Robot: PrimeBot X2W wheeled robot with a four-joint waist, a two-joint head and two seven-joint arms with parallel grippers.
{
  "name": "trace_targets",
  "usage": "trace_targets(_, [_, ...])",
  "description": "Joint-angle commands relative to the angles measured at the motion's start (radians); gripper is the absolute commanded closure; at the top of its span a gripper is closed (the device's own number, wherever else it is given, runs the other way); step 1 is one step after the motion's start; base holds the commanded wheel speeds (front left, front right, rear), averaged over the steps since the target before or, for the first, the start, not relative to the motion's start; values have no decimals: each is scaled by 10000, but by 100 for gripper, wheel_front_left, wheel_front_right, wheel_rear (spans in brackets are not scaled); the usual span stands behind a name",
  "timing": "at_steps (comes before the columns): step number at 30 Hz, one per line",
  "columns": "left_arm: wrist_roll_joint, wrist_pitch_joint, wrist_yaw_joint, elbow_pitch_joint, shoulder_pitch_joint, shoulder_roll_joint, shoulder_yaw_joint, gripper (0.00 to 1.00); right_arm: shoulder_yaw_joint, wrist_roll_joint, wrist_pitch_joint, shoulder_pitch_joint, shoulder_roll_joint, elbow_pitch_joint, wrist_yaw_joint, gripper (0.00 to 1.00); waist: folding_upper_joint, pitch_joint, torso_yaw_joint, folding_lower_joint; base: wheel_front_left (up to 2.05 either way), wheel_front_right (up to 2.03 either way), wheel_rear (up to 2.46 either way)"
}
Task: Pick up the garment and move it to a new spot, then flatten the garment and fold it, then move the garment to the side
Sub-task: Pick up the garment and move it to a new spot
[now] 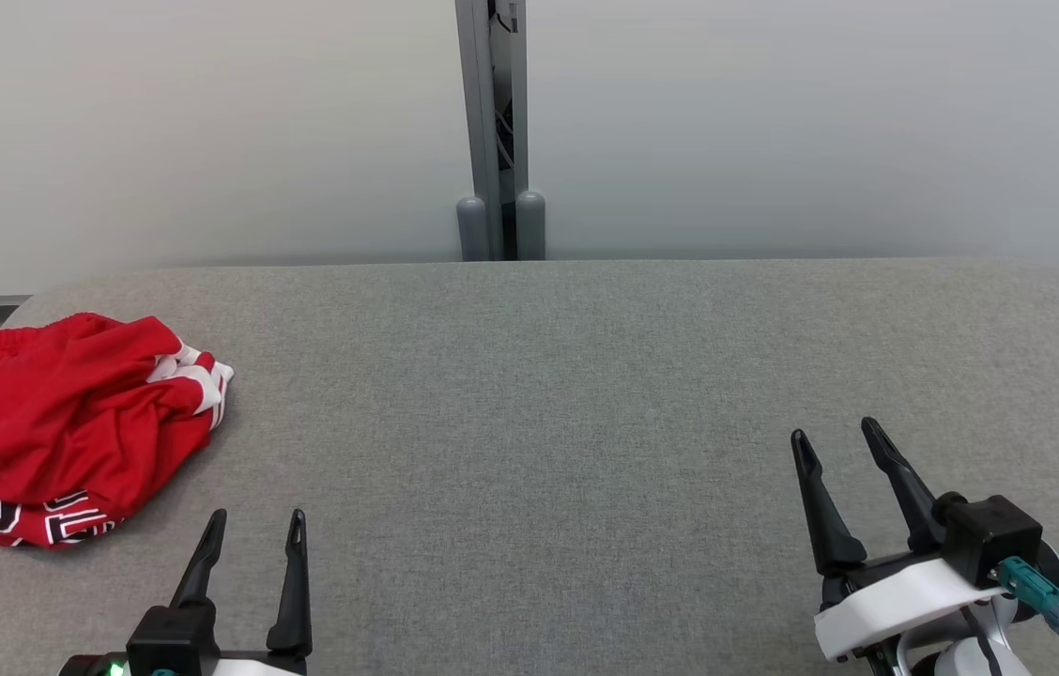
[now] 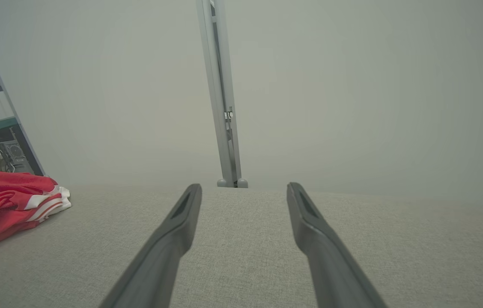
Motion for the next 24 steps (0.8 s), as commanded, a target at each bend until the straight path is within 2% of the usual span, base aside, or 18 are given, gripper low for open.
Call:
trace_targets(1, [-72,-44,34,-41,94,50,35,0,-34,2,-78,121,-84,-27,18,0,0,-26,83,0,0,0,0])
trace_targets(11, [-175,-31,32,-30,122,190,221,0,-62,-47,-69,232,-78,-244,18,0,0,-124,803,0,0,0,0])
trace_targets(24, [-362,-31,-20,-53,337,523,517,0,-16,226,-69,438,-78,-338,18,0,0,-231,3037,0,0,0,0])
